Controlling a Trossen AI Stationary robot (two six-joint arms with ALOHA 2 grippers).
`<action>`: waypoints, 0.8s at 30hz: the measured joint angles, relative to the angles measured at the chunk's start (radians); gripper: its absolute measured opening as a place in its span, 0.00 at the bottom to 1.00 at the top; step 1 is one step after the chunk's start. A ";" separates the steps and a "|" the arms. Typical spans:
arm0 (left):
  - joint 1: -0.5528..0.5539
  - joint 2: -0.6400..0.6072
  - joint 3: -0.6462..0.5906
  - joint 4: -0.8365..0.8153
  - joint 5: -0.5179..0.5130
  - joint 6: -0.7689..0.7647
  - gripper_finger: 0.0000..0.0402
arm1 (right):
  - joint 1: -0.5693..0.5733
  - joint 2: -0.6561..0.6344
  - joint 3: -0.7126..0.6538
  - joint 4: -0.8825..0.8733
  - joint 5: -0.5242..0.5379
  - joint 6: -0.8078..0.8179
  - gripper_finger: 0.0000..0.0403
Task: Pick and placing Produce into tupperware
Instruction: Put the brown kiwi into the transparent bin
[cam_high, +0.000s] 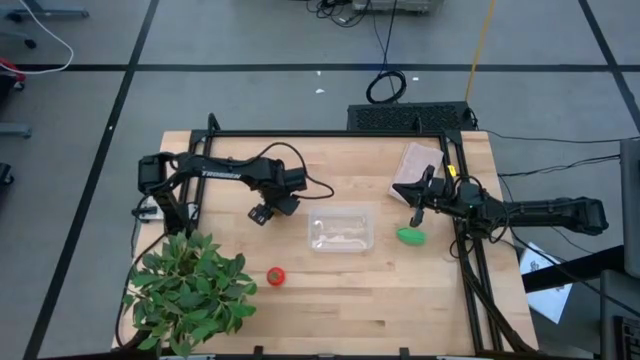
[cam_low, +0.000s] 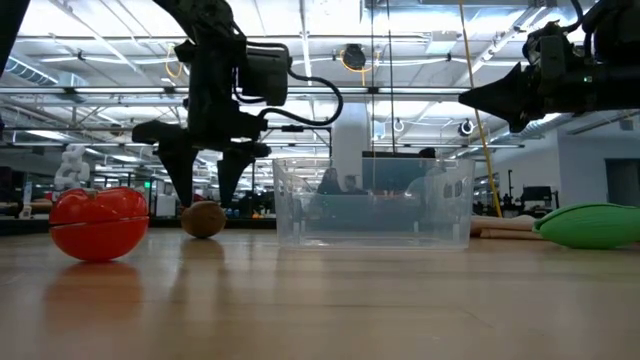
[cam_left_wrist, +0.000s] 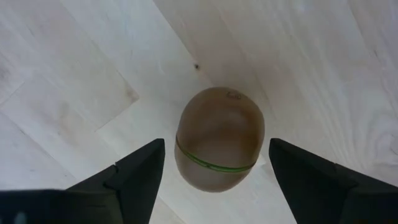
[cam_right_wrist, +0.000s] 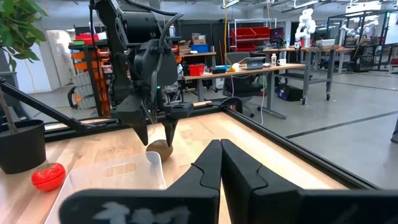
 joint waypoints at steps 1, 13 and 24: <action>0.000 0.000 0.000 -0.002 0.001 0.000 0.74 | 0.000 0.001 0.000 0.000 0.000 0.000 0.00; 0.014 0.000 0.000 0.002 0.038 -0.007 0.74 | 0.000 0.006 0.000 0.000 0.000 0.000 0.00; 0.032 0.007 -0.001 0.012 0.069 -0.012 0.74 | 0.000 0.006 0.000 0.000 0.000 0.000 0.00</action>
